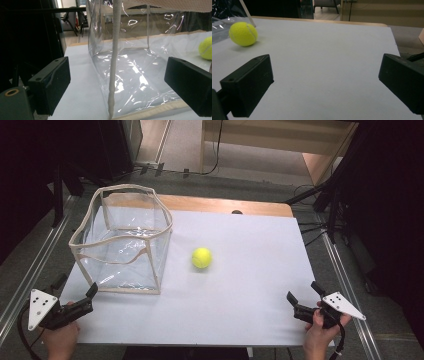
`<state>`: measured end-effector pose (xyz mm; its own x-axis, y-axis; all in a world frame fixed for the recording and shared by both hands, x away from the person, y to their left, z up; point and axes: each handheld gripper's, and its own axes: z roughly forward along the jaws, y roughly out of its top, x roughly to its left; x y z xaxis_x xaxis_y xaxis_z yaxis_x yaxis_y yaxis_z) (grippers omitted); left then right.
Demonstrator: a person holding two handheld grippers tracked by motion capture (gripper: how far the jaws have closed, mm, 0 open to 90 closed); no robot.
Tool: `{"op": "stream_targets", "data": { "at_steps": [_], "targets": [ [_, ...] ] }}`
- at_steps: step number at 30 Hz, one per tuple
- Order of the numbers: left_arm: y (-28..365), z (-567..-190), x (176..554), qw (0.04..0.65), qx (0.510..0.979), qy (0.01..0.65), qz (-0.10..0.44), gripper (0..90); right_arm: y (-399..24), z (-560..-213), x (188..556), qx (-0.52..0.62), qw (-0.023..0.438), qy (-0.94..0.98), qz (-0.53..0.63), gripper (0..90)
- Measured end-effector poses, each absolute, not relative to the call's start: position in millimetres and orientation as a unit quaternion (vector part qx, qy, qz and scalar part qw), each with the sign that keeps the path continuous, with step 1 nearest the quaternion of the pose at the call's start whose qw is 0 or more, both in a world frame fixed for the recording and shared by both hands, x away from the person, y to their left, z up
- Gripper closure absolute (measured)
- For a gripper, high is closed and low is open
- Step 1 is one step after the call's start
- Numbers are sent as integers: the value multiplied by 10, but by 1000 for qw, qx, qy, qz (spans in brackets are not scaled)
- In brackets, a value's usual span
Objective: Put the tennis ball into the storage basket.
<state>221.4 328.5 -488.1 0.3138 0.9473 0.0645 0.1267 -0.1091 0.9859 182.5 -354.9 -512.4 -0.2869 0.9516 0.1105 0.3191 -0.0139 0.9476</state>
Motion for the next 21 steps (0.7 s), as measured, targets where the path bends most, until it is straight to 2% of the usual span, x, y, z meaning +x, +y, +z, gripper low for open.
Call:
{"op": "stream_targets", "data": {
  "at_steps": [13,21],
  "targets": [
    [3268,-4882,2212,507,630,428,403,69,-3389,-4982,1866,486,318,654,484,0],
    [3275,-4882,2202,509,629,427,405,69,-3228,-4879,1958,478,303,673,477,0]
  ]
}}
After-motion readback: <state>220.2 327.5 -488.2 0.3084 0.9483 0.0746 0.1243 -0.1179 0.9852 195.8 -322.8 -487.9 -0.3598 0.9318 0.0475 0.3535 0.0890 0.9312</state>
